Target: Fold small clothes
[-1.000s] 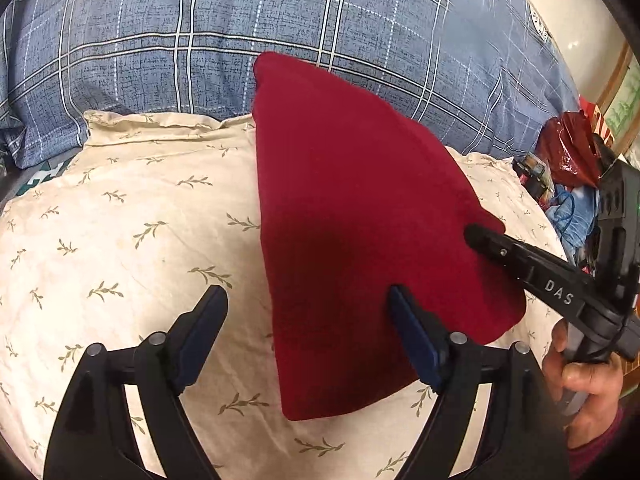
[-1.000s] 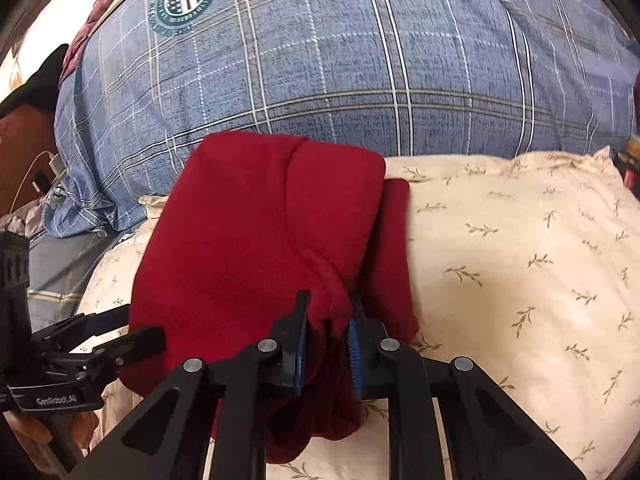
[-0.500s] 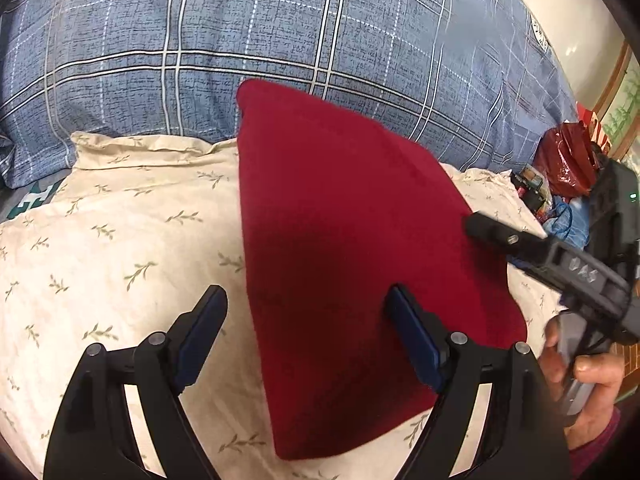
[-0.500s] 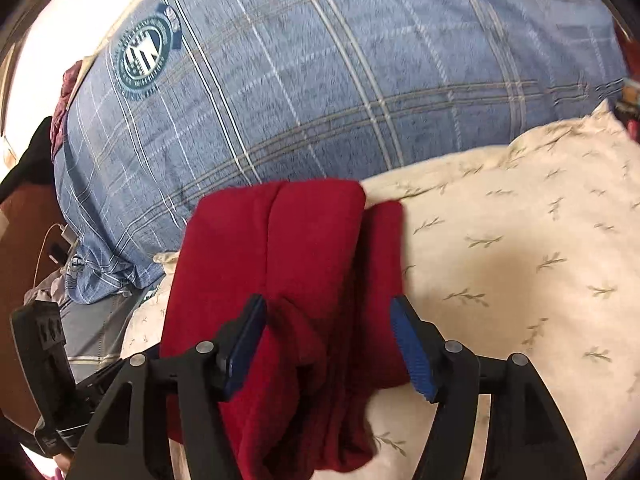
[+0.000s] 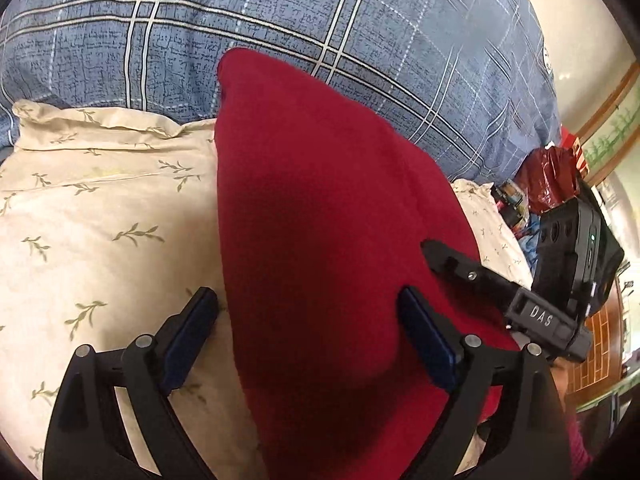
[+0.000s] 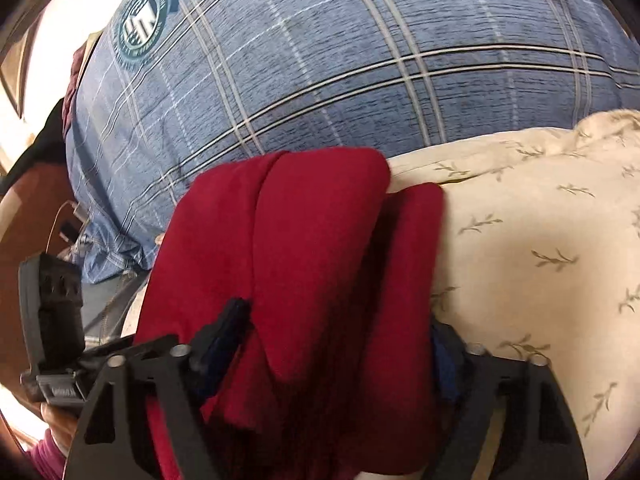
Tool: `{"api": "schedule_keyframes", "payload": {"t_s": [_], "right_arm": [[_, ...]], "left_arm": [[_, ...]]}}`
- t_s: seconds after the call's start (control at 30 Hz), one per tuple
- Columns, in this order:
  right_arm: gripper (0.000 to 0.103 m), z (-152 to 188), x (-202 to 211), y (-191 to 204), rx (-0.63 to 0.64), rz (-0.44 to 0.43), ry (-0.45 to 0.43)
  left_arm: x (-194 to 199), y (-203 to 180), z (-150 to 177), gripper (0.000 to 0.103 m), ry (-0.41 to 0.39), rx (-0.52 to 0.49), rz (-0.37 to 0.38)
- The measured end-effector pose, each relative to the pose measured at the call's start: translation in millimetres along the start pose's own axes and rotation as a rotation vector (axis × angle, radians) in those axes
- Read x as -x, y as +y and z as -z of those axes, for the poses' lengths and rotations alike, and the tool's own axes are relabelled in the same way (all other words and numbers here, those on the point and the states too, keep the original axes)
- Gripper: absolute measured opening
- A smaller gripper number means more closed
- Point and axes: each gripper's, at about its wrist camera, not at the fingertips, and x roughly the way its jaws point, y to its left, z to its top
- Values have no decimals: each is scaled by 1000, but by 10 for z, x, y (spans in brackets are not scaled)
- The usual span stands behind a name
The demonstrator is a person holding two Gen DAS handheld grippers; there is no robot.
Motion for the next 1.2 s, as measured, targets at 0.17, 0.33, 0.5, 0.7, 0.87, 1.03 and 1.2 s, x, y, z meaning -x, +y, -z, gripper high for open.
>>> {"api": "schedule_keyframes", "payload": {"t_s": [0.17,0.33,0.5,0.7,0.87,1.03,1.2], "right_arm": [[42,-1,84,170,72,16,-21],[36,-6,276,347,63,-13,-41],[36,140,578,664,50,-63,-22],[36,537,743,1065,79,-118,37],[41,980,539,1161,89,-102,128],[56,1107,701,1243,200,41,73],[49,1026,1224,1363,220,11,-32]], "left_arm": [[-12,-122,-26,63,15,-27,26],[196,-193,8,49,20,-42,30],[705,-190,166,48,9,-54,42],[1181,-184,637,48,18,-36,-21],[1168,-19,1083,49,49,24,-84],[1200,38,1220,60,-8,15,-136],[1356,-14,1251,64,-93,-26,-225]]}}
